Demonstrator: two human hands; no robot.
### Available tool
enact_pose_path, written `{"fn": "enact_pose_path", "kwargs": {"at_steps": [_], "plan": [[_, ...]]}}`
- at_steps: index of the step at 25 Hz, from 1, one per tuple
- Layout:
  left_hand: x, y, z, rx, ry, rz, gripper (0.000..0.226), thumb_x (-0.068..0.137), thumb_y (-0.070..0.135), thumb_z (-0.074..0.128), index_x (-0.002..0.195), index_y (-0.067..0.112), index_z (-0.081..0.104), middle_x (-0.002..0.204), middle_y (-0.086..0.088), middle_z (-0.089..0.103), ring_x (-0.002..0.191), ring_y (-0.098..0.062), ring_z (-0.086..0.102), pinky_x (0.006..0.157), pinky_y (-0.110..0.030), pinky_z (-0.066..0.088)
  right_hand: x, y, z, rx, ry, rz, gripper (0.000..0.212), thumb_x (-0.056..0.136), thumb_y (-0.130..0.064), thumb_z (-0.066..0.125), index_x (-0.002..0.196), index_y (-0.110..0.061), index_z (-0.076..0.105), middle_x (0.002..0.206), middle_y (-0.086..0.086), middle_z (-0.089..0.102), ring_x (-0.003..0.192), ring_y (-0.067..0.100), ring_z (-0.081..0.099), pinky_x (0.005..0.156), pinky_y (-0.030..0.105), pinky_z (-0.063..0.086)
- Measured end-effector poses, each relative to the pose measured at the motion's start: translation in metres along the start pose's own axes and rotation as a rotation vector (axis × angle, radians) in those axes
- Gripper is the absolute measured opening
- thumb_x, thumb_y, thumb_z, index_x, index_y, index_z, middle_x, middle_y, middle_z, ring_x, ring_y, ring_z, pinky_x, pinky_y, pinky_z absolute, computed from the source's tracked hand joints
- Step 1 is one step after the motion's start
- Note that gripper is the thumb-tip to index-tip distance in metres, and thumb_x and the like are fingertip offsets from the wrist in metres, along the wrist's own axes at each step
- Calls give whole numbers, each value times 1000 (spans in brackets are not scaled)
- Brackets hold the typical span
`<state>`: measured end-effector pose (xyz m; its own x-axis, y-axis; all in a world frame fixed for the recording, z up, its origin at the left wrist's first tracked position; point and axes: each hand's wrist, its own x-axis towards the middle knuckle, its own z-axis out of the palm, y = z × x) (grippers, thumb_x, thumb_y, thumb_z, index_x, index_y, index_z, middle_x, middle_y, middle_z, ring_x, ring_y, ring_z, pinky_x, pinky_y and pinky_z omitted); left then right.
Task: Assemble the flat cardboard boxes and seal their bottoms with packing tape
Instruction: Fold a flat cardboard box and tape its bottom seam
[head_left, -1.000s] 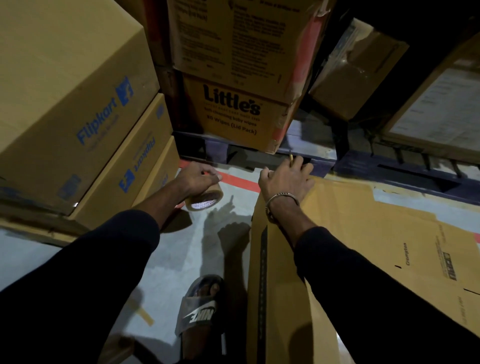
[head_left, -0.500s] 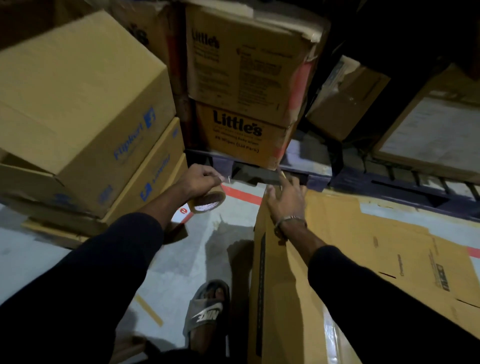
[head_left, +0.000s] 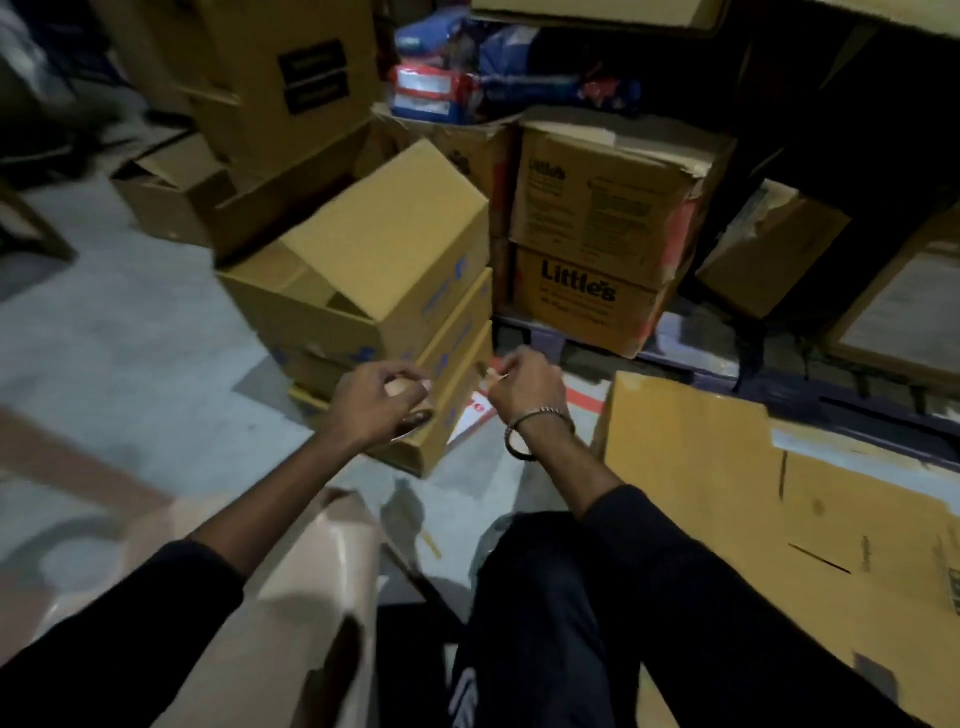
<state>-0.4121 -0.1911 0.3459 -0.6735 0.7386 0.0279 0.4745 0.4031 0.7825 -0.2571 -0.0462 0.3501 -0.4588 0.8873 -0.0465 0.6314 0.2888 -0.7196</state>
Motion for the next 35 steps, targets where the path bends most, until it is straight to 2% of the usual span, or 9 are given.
{"fn": "enact_pose_path", "kwargs": {"at_steps": [8, 13, 16, 19, 22, 26, 28, 31, 35], "plan": [[-172, -98, -115, 217, 202, -118, 21, 87, 48, 67, 89, 30, 78, 91, 17, 77, 82, 4, 66, 74, -20, 49, -142, -79, 110, -489, -405, -631, 25, 91, -21, 66, 113, -10, 64, 116, 17, 65, 108, 40, 65, 83, 43, 54], [-237, -155, -103, 372, 219, -73, 18, 97, 40, 60, 101, 31, 74, 96, 11, 71, 88, -19, 64, 78, -37, 50, -204, -36, 174, -567, -354, -886, 28, 71, -12, 78, 98, -17, 73, 91, 7, 66, 84, 31, 66, 58, 38, 52], [-250, -159, -96, 377, 249, -67, 21, 99, 41, 57, 105, 31, 75, 92, 8, 71, 83, -20, 63, 74, -37, 51, -215, -30, 190, -602, -263, -929, 17, 78, -21, 74, 95, -17, 72, 92, 5, 66, 91, 30, 60, 65, 40, 49], [-244, -154, -98, 422, 242, -94, 21, 96, 42, 55, 102, 32, 73, 81, 6, 65, 78, -22, 61, 71, -39, 50, -217, -49, 185, -317, -355, -725, 30, 85, -27, 65, 112, -17, 72, 106, 6, 70, 104, 29, 60, 84, 42, 52], [-225, -152, -109, 495, 93, -117, 38, 83, 48, 45, 97, 28, 76, 86, 0, 70, 83, -30, 64, 75, -41, 51, -228, -64, 189, 163, -624, -187, 48, 83, -32, 61, 129, -21, 68, 116, 1, 73, 111, 22, 64, 99, 30, 51], [-192, -126, -121, 474, -190, -278, 55, 73, 55, 36, 97, 30, 79, 103, 1, 77, 97, -24, 67, 81, -30, 48, -230, -61, 200, 328, -523, 154, 24, 74, -26, 80, 97, -25, 73, 94, -5, 74, 89, 17, 68, 83, 27, 57], [-183, -119, -122, 584, -339, -275, 50, 84, 49, 46, 125, 35, 73, 123, -3, 74, 109, -24, 64, 89, -32, 49, -225, -60, 200, 275, -475, 211, 16, 70, -23, 83, 82, -22, 74, 85, -6, 73, 84, 16, 68, 77, 27, 57], [-175, -123, -129, 732, -491, -263, 77, 92, 50, 67, 160, 26, 39, 144, -12, 61, 125, -32, 59, 101, -39, 47, -220, -57, 198, 181, -466, 317, 15, 61, -22, 84, 72, -16, 76, 76, 0, 75, 78, 22, 71, 68, 28, 58], [-168, -132, -147, 732, -596, -280, 50, 75, 73, 74, 100, 29, 79, 100, 12, 76, 91, -16, 70, 78, -38, 58, -213, -51, 187, 133, -542, 386, 23, 48, -21, 84, 68, -10, 77, 64, 5, 73, 67, 26, 74, 64, 36, 64]]}}
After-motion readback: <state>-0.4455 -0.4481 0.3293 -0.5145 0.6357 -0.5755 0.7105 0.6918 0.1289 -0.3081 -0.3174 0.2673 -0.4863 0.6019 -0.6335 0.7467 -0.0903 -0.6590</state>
